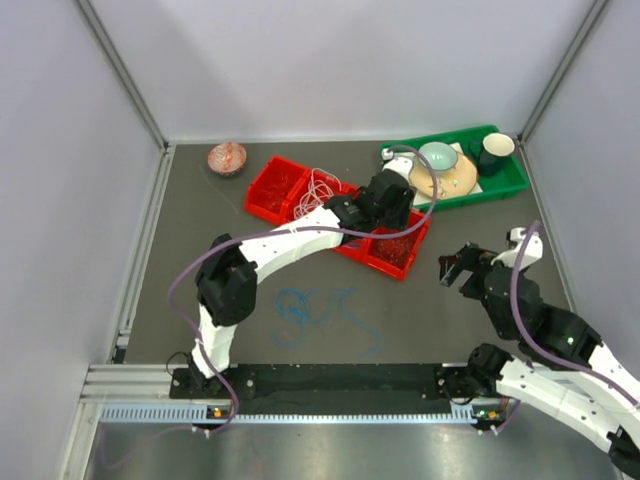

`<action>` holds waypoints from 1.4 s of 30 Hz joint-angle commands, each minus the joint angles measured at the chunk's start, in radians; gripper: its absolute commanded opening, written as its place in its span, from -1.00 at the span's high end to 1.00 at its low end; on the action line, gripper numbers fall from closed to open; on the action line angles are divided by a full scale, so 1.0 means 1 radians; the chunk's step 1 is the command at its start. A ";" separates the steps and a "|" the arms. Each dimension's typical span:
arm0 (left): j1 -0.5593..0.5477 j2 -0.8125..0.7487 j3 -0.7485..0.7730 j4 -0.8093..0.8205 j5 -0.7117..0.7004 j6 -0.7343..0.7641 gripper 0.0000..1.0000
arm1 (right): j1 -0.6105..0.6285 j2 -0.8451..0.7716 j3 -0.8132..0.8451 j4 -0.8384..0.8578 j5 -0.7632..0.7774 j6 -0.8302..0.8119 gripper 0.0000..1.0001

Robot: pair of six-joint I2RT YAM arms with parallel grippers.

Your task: Untangle the cables

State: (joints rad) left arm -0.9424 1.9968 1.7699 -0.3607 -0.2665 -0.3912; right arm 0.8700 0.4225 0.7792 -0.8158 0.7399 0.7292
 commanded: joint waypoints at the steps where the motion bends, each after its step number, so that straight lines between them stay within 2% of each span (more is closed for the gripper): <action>1: 0.002 -0.174 -0.103 -0.023 -0.078 -0.021 -0.15 | 0.009 0.131 0.006 0.009 -0.031 -0.013 -0.85; 3: 0.008 -0.232 -0.157 -0.050 -0.092 -0.044 -0.14 | 0.009 0.174 0.023 0.012 -0.037 -0.014 -0.82; 8: 0.010 -0.463 -0.410 -0.128 -0.109 -0.096 -0.20 | 0.003 0.191 0.008 0.122 -0.066 -0.065 -0.84; 10: 0.008 -0.559 -0.528 -0.180 -0.108 -0.121 -0.49 | -0.017 0.190 0.002 0.154 -0.097 -0.074 -0.86; 13: 0.008 -0.677 -0.659 -0.269 -0.134 -0.228 -0.69 | -0.029 0.216 0.000 0.176 -0.146 -0.082 -0.89; 16: 0.008 -0.763 -0.763 -0.349 -0.200 -0.427 -0.75 | -0.031 0.259 -0.001 0.199 -0.188 -0.079 -0.93; 18: 0.008 -0.806 -0.829 -0.414 -0.229 -0.506 -0.75 | -0.031 0.292 -0.001 0.221 -0.215 -0.076 -0.96; 22: 0.008 -0.842 -0.926 -0.440 -0.221 -0.684 -0.90 | -0.031 0.324 -0.001 0.256 -0.254 -0.073 -0.97; 25: 0.008 -0.839 -1.000 -0.379 -0.205 -0.707 -0.95 | -0.031 0.337 0.002 0.271 -0.269 -0.076 -0.98; 30: 0.010 -0.771 -1.041 -0.310 -0.220 -0.698 -0.98 | -0.031 0.341 0.000 0.277 -0.278 -0.080 -0.97; 36: 0.013 -0.675 -1.109 -0.146 -0.122 -0.681 -0.97 | -0.029 0.345 -0.003 0.282 -0.300 -0.077 -0.98; 40: 0.013 -0.636 -1.126 -0.112 -0.143 -0.702 -0.97 | -0.031 0.337 -0.014 0.282 -0.301 -0.071 -0.98; 42: 0.014 -0.624 -1.130 -0.095 -0.157 -0.703 -0.90 | -0.031 0.334 -0.017 0.285 -0.301 -0.070 -0.97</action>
State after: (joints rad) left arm -0.9337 1.3468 0.6552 -0.5522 -0.4210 -1.0649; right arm 0.8478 0.7643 0.7719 -0.5667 0.4484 0.6579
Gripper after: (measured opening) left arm 0.970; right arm 0.987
